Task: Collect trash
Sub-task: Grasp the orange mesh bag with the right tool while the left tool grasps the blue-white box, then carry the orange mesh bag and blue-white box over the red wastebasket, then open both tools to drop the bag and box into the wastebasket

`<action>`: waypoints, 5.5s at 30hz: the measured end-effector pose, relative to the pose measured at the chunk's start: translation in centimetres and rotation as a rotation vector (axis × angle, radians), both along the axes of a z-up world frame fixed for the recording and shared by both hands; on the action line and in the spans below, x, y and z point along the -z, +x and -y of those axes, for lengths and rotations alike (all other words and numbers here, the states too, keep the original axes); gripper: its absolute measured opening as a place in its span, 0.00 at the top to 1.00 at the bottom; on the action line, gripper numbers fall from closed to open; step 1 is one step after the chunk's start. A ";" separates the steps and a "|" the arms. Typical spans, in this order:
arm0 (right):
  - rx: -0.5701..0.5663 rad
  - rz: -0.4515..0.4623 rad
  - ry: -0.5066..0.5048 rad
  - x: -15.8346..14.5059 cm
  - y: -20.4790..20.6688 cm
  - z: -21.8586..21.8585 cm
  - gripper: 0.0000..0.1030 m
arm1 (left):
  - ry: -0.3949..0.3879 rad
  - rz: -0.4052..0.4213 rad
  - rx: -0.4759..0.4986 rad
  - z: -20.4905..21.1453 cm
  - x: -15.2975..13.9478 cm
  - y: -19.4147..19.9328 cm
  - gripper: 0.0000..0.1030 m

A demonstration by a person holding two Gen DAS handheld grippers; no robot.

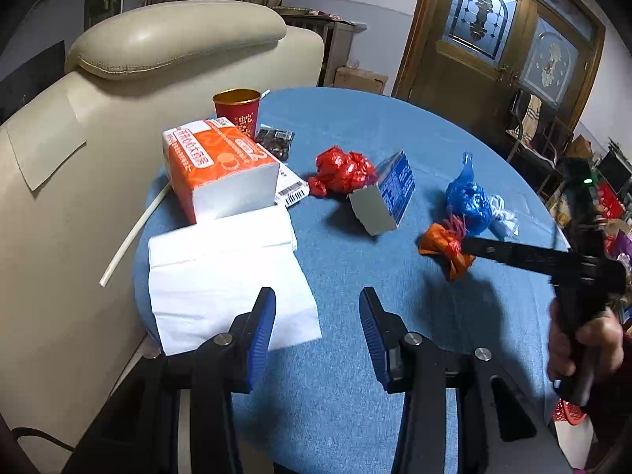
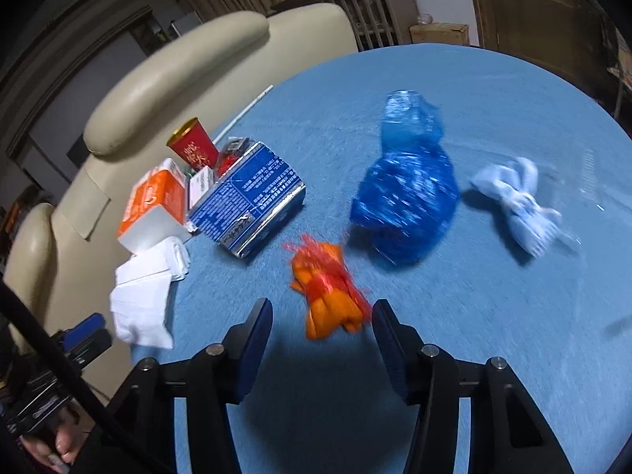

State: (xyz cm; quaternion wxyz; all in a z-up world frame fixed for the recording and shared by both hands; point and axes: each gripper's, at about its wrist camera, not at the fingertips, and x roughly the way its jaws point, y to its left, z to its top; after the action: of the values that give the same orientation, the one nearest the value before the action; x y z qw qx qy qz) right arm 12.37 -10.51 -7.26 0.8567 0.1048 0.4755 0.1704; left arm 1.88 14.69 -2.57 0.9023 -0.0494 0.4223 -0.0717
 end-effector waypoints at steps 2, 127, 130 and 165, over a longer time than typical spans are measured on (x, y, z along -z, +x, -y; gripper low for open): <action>-0.012 -0.015 -0.016 0.5 0.9 -0.8 0.49 | -0.009 0.004 0.005 -0.1 -0.4 0.6 0.57; 0.751 0.108 0.203 -0.4 -34.5 35.2 0.66 | 0.107 0.055 0.945 41.9 -5.4 -12.8 0.83; 0.771 0.097 0.210 0.2 -35.3 35.9 0.66 | 0.122 0.044 0.969 42.7 -4.8 -13.4 0.83; 0.838 -0.026 0.325 3.9 -36.7 38.3 0.64 | 0.121 -0.041 1.049 45.9 -2.4 -14.2 0.66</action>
State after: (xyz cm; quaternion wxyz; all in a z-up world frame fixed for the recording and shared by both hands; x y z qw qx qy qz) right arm -24.28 -48.82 -11.11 0.8181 0.4237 0.3698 -0.1200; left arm -12.35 -31.17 -0.17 0.7379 0.2192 0.4110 -0.4883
